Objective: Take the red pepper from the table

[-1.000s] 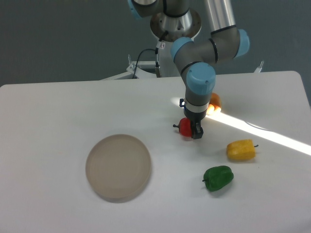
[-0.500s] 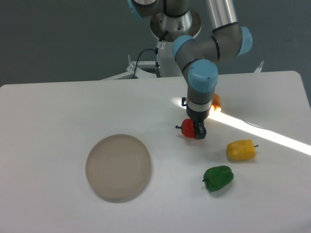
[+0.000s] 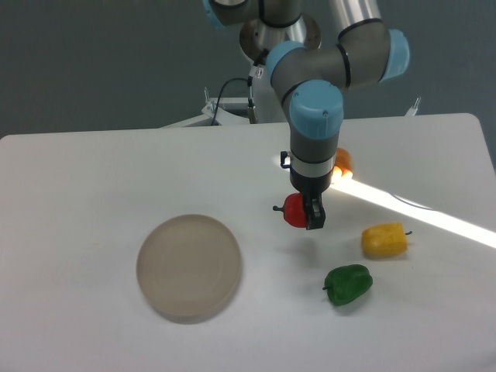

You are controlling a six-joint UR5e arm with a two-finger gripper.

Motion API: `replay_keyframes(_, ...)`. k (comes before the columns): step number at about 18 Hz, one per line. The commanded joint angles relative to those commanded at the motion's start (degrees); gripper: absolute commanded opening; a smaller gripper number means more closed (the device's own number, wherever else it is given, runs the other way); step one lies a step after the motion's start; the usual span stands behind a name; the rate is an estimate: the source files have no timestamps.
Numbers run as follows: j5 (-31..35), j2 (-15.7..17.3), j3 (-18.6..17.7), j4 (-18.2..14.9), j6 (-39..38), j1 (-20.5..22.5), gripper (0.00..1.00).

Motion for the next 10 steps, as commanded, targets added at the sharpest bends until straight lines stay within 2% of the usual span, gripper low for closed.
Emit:
replay_keyframes(6,1.5,-1.2,2.1,-0.1,0.5,0.1,0.59)
replay_keyframes(10,1.5,-1.8,2.3,0.1,0.2,-0.1,0.58)
